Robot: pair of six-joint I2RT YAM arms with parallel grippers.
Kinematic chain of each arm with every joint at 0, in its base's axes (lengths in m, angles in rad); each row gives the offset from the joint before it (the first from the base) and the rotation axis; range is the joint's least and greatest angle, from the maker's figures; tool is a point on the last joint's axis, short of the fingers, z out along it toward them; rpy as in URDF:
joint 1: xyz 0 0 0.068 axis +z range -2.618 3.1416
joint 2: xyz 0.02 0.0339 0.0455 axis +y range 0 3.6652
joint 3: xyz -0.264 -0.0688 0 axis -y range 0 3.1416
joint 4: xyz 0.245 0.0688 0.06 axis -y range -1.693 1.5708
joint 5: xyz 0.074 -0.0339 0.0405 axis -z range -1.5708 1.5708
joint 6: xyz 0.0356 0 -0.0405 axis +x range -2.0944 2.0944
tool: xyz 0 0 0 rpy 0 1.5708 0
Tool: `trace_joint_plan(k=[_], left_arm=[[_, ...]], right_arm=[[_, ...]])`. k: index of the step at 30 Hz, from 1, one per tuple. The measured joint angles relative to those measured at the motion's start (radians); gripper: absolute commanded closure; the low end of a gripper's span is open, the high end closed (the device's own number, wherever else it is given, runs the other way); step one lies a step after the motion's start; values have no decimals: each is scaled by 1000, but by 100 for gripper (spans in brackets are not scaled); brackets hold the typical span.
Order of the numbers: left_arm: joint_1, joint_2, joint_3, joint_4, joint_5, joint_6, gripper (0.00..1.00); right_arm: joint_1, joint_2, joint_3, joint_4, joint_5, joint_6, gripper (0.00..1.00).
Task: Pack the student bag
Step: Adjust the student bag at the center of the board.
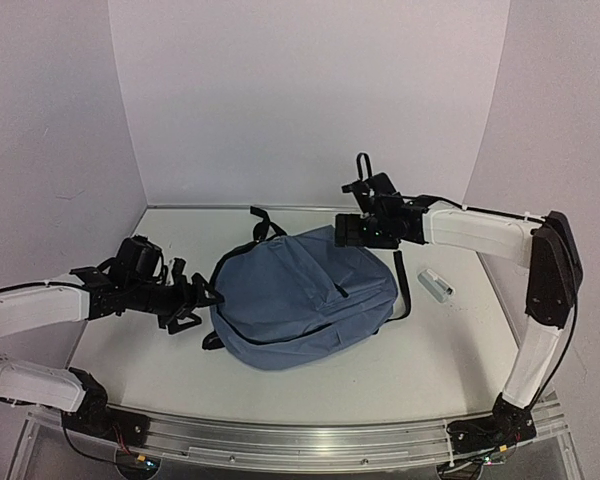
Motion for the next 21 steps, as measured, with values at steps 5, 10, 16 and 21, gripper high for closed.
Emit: trace_joint_plan(k=[5, 10, 16, 21], left_arm=[[-59, 85, 1, 58, 7, -13, 45], [-79, 141, 9, 69, -5, -11, 76], [-80, 151, 29, 75, -28, 17, 99], [-49, 187, 33, 89, -27, 46, 100]], right_arm=[[-77, 13, -42, -39, -136, -34, 15], [-103, 40, -42, -35, -239, -72, 30], [-115, 87, -42, -30, -284, -91, 78], [-115, 80, -60, -7, -327, -104, 98]])
